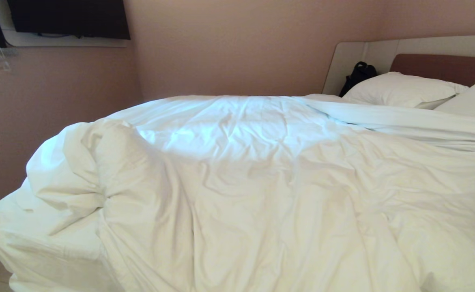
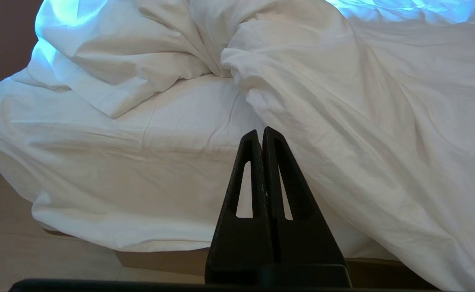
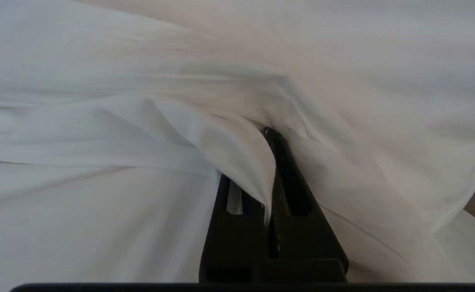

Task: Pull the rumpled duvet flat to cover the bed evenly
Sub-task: Flatten the corners of the folded blanket

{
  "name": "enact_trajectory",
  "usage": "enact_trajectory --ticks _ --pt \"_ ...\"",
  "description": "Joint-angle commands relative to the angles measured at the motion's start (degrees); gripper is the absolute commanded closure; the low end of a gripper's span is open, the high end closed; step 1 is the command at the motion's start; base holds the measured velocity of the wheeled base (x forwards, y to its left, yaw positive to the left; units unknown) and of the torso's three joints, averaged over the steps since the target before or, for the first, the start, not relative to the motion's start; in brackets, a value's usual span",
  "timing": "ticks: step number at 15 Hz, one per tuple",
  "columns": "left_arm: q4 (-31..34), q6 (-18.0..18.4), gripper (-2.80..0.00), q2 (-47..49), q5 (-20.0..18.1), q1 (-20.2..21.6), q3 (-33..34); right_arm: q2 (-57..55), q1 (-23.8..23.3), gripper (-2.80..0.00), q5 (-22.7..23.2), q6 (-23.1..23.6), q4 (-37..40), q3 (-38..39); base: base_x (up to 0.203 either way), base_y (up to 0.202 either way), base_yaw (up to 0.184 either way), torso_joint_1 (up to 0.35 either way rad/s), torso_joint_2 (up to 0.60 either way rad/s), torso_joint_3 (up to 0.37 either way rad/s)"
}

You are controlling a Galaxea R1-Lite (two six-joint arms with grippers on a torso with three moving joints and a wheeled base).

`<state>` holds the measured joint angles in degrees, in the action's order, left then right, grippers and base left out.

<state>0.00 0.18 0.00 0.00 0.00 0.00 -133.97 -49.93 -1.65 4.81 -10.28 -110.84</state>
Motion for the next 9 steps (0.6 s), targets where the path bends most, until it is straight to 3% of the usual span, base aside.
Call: enact_trajectory --ticks 1,6,7,9 --pt "0.00 0.01 0.00 0.00 0.00 0.00 0.00 -1.66 0.01 0.00 -0.11 0.63 -0.01 -0.06 0.000 0.000 0.000 0.000 0.00 0.000" --pt "0.00 -0.01 0.00 0.00 0.00 0.00 0.00 -2.87 0.10 0.00 -0.90 1.52 0.26 0.01 0.000 0.000 0.000 0.000 0.00 0.000" --pt "0.00 -0.01 0.00 0.00 0.00 0.00 0.00 -2.69 0.10 -2.80 -0.88 1.52 0.37 0.01 0.000 0.000 0.000 0.000 0.00 0.000" --pt "0.00 -0.01 0.00 0.00 0.00 0.00 0.00 -1.44 0.10 -2.80 -0.59 1.01 0.88 0.01 0.000 0.000 0.000 0.000 0.00 0.000"
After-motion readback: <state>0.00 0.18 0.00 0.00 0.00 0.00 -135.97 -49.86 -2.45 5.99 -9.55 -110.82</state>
